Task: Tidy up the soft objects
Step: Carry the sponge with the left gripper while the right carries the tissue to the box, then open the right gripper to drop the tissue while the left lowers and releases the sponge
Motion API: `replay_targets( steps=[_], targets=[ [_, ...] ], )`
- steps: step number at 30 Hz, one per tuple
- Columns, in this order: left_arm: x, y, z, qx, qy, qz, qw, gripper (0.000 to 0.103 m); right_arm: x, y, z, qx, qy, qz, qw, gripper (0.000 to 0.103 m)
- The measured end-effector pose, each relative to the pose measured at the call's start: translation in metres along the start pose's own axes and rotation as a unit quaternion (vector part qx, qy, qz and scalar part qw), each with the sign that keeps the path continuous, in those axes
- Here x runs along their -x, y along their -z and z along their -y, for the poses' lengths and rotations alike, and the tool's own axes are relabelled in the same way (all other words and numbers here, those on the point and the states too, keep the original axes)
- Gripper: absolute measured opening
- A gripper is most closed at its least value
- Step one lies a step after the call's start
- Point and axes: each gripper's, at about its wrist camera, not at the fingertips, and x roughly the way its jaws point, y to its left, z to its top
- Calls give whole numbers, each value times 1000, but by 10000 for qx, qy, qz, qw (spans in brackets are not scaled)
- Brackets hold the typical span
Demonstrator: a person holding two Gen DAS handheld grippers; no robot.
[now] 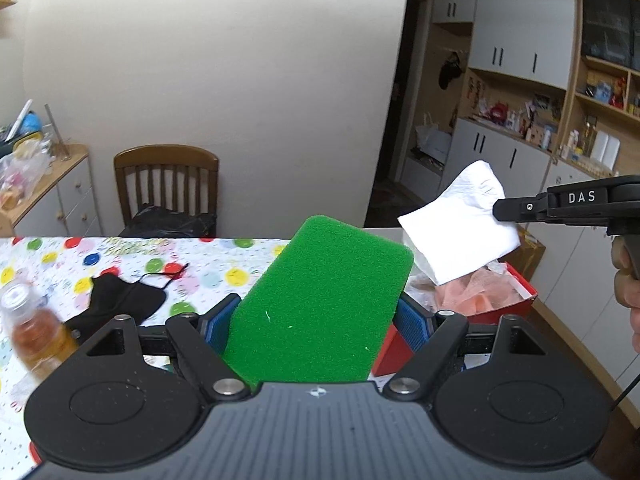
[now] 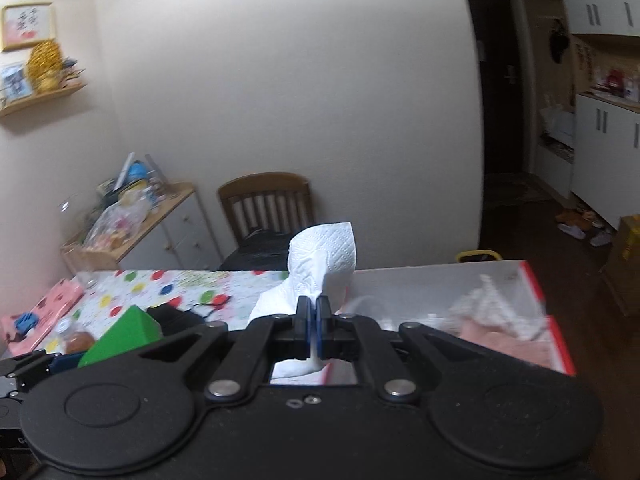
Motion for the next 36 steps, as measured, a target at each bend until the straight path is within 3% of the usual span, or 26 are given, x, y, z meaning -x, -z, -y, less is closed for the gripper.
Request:
replay_targets(
  steps=[10, 21, 29, 36],
  targets=[
    [-55, -14, 58, -317, 73, -266, 9991, 82, 4, 3, 72, -251, 333, 53, 9991, 1],
    [-130, -36, 110, -536, -1, -495, 9973, 82, -11, 18, 138, -455, 487, -185, 9976, 1],
    [-190, -44, 133, -698, -29, -685, 9952, 82, -35, 33, 160, -579, 496, -477, 9959, 1],
    [-237, -44, 139, -558, -79, -1047, 9929, 82, -57, 45, 168, -543, 280, -817, 9948, 1]
  ],
)
